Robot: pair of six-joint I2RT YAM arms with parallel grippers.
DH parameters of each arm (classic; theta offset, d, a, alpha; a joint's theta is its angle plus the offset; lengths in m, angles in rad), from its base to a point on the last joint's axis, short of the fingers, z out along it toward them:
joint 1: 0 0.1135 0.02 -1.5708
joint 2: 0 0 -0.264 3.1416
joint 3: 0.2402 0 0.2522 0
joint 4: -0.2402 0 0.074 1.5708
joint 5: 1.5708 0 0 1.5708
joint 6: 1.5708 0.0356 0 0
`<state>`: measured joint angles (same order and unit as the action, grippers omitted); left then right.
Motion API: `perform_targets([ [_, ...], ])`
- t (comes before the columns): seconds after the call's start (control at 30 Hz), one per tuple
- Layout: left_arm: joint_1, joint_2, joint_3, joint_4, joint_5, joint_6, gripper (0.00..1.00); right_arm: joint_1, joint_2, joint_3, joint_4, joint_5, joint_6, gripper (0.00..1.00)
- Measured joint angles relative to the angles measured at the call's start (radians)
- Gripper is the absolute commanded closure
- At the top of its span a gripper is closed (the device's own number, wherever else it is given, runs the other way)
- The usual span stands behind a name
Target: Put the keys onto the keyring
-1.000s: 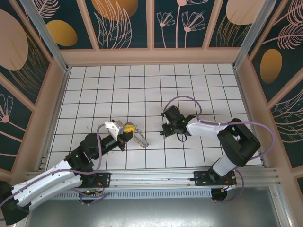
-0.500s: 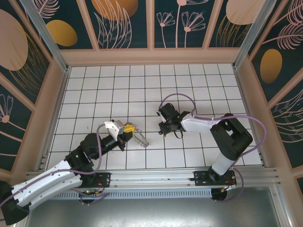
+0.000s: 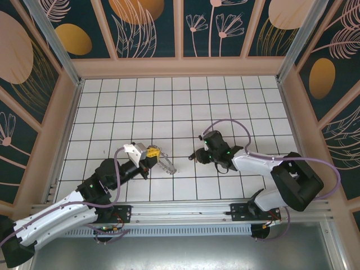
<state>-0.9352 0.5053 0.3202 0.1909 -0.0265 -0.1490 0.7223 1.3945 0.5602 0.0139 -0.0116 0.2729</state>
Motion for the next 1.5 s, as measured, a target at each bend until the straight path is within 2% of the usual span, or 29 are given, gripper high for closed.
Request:
perform_targets([
  [0.17,0.0,-0.003,0.0,0.0,0.0,0.0,1.0,-0.003,-0.026,-0.08,0.137,-0.046,0.006,0.69],
  [0.43,0.0,-0.003,0.0,0.0,0.0,0.0,1.0,-0.001,-0.013,-0.11,0.268,-0.085,-0.001,0.71],
  [1.23,0.0,-0.012,0.0,0.0,0.0,0.0,1.0,-0.001,0.104,-0.095,0.314,-0.083,-0.032,0.79],
  [1.5,0.0,-0.015,0.0,0.0,0.0,0.0,1.0,-0.001,0.144,-0.068,0.35,-0.084,-0.047,0.97],
])
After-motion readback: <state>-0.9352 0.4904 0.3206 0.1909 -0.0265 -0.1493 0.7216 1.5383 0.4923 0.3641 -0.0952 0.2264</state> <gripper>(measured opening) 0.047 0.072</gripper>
